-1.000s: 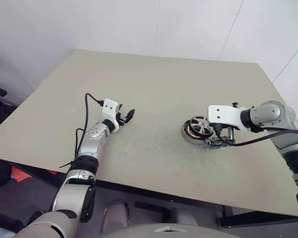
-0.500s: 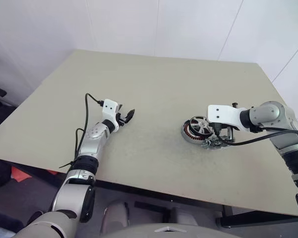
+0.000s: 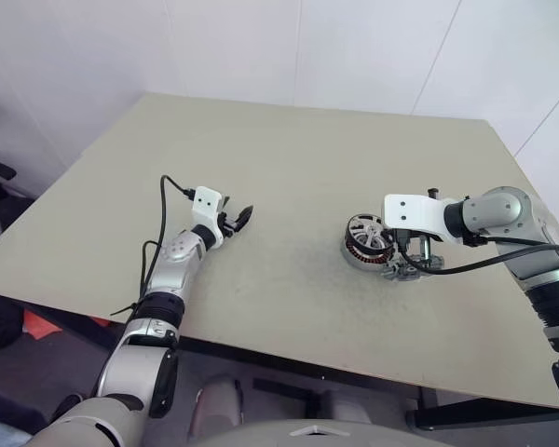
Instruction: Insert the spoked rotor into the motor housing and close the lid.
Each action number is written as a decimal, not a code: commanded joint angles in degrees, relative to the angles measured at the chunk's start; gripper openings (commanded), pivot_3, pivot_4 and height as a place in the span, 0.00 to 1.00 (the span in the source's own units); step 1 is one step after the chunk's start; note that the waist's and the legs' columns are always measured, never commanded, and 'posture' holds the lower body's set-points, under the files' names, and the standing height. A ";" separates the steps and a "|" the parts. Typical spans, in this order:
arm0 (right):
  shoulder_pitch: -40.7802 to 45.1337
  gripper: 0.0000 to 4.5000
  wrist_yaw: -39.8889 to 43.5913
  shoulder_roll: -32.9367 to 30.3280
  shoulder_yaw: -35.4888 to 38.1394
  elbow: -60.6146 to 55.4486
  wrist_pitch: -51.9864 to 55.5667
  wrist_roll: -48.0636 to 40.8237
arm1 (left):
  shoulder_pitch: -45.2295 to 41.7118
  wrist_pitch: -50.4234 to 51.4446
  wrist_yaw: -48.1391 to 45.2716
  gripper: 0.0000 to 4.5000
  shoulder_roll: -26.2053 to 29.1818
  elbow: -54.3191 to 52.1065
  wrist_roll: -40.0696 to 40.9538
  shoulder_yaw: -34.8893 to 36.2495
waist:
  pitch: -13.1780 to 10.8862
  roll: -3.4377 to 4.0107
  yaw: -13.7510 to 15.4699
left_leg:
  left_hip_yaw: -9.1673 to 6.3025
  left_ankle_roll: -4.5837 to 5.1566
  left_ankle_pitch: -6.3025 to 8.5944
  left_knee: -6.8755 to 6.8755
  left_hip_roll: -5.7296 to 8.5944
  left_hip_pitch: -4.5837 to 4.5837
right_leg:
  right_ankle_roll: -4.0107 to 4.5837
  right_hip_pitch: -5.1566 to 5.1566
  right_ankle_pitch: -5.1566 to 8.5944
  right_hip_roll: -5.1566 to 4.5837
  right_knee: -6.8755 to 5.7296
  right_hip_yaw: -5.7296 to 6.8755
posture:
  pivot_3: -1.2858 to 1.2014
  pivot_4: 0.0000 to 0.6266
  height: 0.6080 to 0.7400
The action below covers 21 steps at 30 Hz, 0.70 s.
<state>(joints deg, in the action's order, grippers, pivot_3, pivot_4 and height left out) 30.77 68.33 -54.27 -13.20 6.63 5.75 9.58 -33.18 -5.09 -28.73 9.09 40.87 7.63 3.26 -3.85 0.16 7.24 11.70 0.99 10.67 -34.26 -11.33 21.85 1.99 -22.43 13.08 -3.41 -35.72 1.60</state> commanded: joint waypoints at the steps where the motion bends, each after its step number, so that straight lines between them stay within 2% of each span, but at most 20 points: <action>1: 1.10 0.01 -0.95 -0.53 1.94 -0.36 -0.42 -0.43 | -0.76 -1.20 -0.35 0.82 0.30 -0.68 -0.04 -0.05 | 0.00 0.00 0.00 | 0.00 0.00 0.00 0.00 0.00 0.00 | 0.00 0.00 0.00 0.00 0.00 0.00 | 0.52 0.00 1.00; 21: -0.33 0.01 -1.20 -0.17 1.35 -0.25 -0.54 -0.29 | -1.06 -1.29 -0.37 0.82 0.64 -0.50 -0.11 -0.17 | 0.00 0.00 0.00 | 0.00 0.00 0.00 0.00 0.00 0.00 | 0.00 0.00 0.00 0.00 0.00 0.00 | 0.52 0.00 1.00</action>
<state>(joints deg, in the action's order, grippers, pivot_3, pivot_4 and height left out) 30.24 67.44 -54.25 -13.21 8.17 5.43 10.01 -33.18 -5.12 -28.73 9.29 40.88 7.62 3.06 -3.85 0.16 7.24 11.70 0.99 10.67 -34.26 -11.33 21.85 1.99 -22.43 13.08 -3.41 -35.72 1.60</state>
